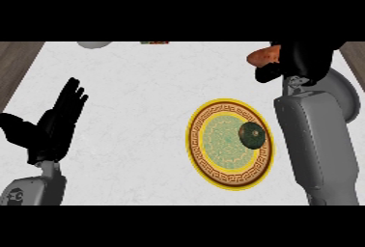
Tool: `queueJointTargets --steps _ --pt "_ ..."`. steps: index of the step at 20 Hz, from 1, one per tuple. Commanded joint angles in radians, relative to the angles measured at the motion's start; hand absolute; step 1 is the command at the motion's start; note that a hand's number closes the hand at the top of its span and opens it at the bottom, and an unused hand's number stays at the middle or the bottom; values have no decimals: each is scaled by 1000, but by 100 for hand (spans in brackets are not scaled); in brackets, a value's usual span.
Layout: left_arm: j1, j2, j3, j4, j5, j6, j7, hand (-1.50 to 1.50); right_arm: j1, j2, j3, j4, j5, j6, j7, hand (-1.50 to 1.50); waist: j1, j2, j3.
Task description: Pick the sweet potato from the plate and place it in the pan
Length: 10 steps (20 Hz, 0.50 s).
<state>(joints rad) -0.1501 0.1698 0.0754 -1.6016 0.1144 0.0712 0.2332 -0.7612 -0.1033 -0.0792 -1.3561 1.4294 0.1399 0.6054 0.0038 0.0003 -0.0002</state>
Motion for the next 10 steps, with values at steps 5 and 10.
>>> queueJointTargets --steps 5,10 --pt "1 15 12 -6 -13 -10 6 0 61 -145 -158 132 -100 -194 -141 150 3 2 1" --pt "-30 -12 -2 -3 -12 6 24 0 51 -298 -304 265 -237 -249 -309 150 2 3 1"
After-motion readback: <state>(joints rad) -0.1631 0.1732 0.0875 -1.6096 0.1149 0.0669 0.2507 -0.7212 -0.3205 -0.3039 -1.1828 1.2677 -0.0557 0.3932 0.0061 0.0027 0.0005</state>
